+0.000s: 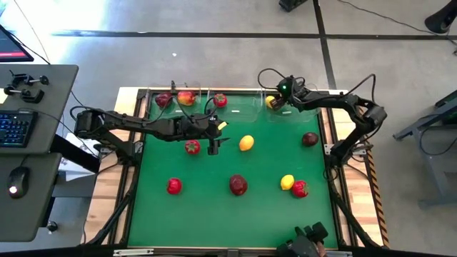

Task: Sort produce into baskets
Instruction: Put the bottom left lemon into the right transparent bin, then put the bottom right tomato into the middle transparent bin

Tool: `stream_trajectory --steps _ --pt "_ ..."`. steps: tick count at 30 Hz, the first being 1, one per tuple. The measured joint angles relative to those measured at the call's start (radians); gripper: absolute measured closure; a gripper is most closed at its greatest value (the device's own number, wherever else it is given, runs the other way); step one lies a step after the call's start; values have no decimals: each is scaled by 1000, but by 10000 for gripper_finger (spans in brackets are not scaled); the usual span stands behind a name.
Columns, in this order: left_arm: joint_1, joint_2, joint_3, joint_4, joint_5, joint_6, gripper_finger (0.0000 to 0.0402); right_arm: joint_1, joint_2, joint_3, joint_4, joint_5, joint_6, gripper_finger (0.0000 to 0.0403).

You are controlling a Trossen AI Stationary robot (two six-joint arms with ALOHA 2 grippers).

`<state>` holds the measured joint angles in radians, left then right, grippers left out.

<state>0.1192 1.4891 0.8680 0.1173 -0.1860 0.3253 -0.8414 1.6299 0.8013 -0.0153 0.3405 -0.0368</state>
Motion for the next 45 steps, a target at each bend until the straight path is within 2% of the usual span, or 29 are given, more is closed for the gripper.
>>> stream_trajectory --steps 7,13,18,23,32,38,45 --pt "0 0 0 0 -5 -5 133 -19 0 0 -18 -9 45 171" --pt "0 0 0 0 -74 -35 133 -29 9 1 -22 -10 63 146" --pt "0 0 0 0 -90 -52 133 -29 47 1 -18 -11 60 143" --pt "0 0 0 0 -90 -54 133 -26 55 0 -4 31 40 143" --pt "0 0 0 8 -96 -53 133 0 -13 19 31 61 28 141" --pt "0 0 0 15 -173 -60 133 22 -82 19 30 54 30 141" --pt "0 0 0 15 -166 -61 133 33 -85 18 15 43 37 141"
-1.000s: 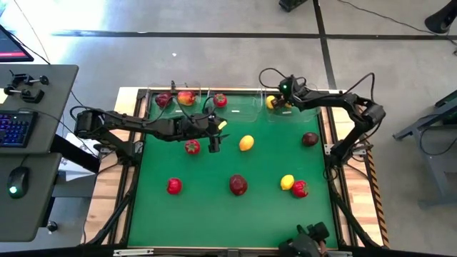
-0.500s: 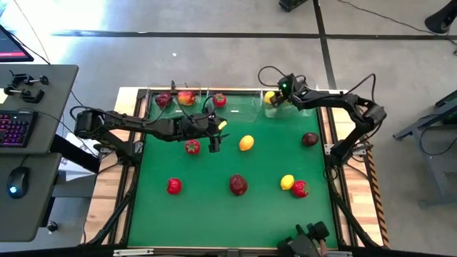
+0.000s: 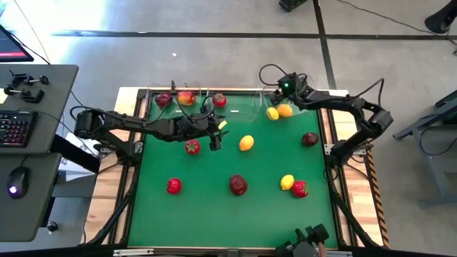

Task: Sort produce into baskets
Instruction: Put the bottom right tomato into the middle transparent bin

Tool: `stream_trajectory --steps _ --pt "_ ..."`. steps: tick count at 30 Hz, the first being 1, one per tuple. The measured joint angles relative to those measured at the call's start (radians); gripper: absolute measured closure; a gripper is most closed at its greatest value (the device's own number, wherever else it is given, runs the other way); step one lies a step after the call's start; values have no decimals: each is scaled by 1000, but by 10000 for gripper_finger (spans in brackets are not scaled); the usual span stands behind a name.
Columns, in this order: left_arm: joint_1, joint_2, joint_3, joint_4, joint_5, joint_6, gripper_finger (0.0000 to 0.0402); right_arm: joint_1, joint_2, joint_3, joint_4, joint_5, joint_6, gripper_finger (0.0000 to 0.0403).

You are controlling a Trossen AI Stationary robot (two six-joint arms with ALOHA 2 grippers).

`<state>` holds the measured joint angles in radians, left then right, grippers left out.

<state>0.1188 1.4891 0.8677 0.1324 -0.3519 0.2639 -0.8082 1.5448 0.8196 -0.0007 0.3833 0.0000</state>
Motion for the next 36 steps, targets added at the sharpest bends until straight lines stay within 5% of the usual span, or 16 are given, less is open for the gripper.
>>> stream_trajectory --steps 8,20,36 --pt "0 0 0 0 0 0 133 7 -25 0 -70 -13 0 168" --pt "0 0 0 -1 3 1 133 -53 -114 -2 -422 58 128 390" --pt "0 0 0 -1 9 1 133 -79 -113 -2 -713 27 292 402"
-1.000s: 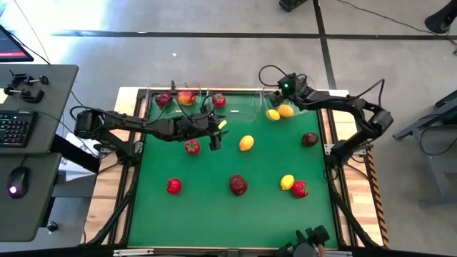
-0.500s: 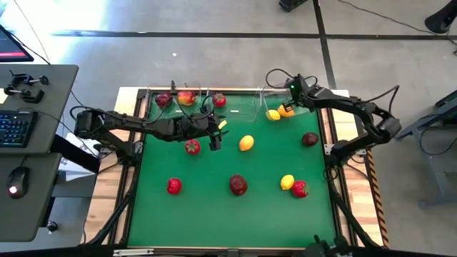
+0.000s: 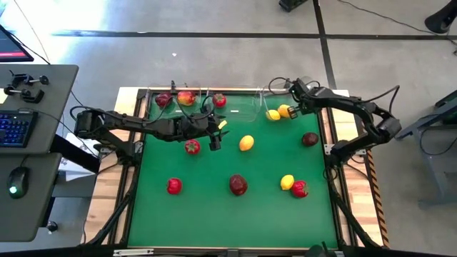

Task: Sort produce into baskets
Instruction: Put the bottom right tomato into the middle transparent bin

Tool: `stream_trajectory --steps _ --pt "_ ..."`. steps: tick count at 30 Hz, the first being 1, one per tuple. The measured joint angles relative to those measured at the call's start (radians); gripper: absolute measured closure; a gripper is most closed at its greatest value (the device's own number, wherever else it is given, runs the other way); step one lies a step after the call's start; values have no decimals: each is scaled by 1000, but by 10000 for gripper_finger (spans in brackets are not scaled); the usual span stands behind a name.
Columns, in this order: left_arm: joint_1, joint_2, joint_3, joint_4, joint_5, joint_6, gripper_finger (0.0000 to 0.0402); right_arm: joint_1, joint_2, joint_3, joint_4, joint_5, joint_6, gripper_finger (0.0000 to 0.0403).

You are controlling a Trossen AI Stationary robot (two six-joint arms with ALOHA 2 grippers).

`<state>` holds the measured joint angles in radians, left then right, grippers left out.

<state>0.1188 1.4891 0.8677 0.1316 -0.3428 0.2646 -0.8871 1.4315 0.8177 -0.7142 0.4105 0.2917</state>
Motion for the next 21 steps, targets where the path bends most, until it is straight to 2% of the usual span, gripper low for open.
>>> stream_trajectory --steps 9,16,21 --pt "0 0 0 0 0 0 133 2 0 0 -95 -39 41 403" --pt "0 0 0 0 0 0 133 13 -10 0 -58 12 -5 403" --pt "0 0 0 0 0 0 133 36 -106 0 -23 62 -65 403"
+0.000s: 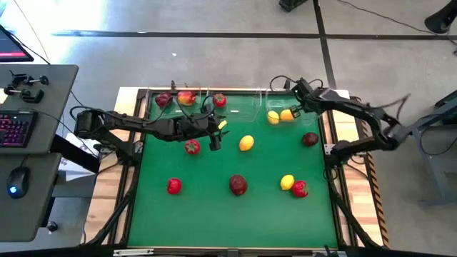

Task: Sort produce into baskets
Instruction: Put the bottom right tomato into the middle transparent bin

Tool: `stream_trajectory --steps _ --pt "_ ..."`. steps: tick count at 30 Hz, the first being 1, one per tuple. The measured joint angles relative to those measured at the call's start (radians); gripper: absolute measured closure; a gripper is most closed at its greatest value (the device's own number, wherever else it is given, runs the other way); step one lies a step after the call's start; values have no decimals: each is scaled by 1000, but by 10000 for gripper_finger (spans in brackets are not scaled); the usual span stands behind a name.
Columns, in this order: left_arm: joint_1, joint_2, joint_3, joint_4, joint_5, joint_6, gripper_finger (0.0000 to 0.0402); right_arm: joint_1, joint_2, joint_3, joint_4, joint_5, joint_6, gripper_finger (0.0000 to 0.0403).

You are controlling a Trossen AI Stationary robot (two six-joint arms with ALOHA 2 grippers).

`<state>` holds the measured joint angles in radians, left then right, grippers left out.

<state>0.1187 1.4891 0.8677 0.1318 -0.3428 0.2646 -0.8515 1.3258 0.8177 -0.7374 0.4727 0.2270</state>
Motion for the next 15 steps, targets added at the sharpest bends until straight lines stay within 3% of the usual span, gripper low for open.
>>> stream_trajectory --steps 7,15 --pt "0 0 0 0 0 0 135 144 -223 -35 111 6 -3 403" --pt "0 0 0 -16 53 0 199 424 -431 -326 502 3 -7 403"
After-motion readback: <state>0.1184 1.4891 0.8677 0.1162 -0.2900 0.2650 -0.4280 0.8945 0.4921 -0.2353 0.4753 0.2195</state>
